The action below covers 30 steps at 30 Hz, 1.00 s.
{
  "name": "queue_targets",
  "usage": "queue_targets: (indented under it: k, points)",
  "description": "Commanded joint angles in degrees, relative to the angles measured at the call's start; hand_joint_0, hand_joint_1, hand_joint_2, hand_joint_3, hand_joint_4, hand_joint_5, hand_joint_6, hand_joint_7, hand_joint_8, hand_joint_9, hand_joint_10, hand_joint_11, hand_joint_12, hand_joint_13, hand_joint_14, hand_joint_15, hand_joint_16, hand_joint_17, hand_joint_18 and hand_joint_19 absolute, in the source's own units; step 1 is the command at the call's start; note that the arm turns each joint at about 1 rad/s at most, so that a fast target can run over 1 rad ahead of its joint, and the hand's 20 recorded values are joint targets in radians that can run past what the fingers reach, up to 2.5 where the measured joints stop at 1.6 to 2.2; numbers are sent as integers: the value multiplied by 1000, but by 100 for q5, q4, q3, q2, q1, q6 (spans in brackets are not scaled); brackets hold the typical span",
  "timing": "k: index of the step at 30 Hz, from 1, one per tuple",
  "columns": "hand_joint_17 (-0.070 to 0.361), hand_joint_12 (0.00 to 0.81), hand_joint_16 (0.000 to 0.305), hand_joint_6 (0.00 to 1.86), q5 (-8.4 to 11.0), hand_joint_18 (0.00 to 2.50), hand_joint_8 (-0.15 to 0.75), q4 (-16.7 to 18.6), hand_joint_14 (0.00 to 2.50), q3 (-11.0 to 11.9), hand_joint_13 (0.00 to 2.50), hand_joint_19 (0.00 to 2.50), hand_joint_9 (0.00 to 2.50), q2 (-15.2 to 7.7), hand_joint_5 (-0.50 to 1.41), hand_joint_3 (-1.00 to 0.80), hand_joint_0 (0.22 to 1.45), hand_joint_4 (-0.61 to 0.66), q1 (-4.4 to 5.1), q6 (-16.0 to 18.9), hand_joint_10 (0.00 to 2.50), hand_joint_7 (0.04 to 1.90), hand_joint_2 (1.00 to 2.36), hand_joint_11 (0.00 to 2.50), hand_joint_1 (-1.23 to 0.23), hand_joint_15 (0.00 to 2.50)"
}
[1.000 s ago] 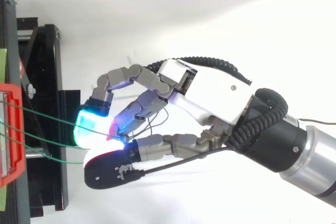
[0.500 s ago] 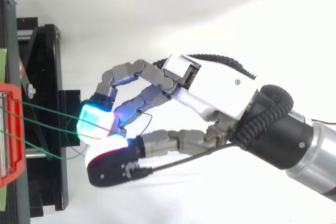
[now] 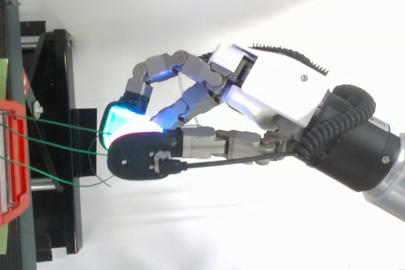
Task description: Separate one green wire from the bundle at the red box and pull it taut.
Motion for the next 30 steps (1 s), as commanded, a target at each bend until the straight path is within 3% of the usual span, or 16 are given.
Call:
queue_targets:
  k: [1,3,14,17,18,20,21,24,28,30]
  points:
    - [112,382,50,871,0,864,269,2,19,0,958,434,1087,9,-217,-386,634,138,-30,-3,21,980,1009,972,-760,561]
    - [110,375,49,878,0,851,264,-6,19,0,942,420,1066,9,-220,-500,646,146,-47,-3,20,957,1000,966,-816,560]
    - [103,360,46,885,-71,838,251,-15,20,9,914,368,1067,9,-207,-500,679,102,-109,-3,20,941,1000,962,-937,534]
    - [102,357,45,876,-80,825,250,-15,20,18,891,377,1069,0,-200,-500,634,75,-118,-3,22,952,1000,975,-944,528]
    - [106,364,47,858,-80,826,261,-15,18,9,893,391,1107,0,-186,-500,538,72,-126,-3,20,964,1000,975,-876,532]
    - [116,394,52,828,-88,861,277,-15,17,9,929,397,1161,9,-172,-500,469,75,-135,-3,20,946,1000,934,-717,527]
    - [119,399,53,788,-106,882,281,-15,17,18,959,410,1192,0,-155,-500,463,74,-135,-12,19,960,1000,915,-602,527]
    - [120,396,53,724,-132,903,278,-15,17,18,993,415,1255,9,-134,-500,478,77,-144,-12,20,1011,1000,902,-447,537]
    - [109,375,48,659,-150,871,261,-15,20,18,992,447,1275,0,-115,-500,554,59,-153,-12,23,1167,1000,936,-353,550]
    - [108,371,48,703,-150,868,260,-15,21,9,1001,461,1278,0,-137,-472,597,60,-153,-12,26,1138,1002,940,-458,566]
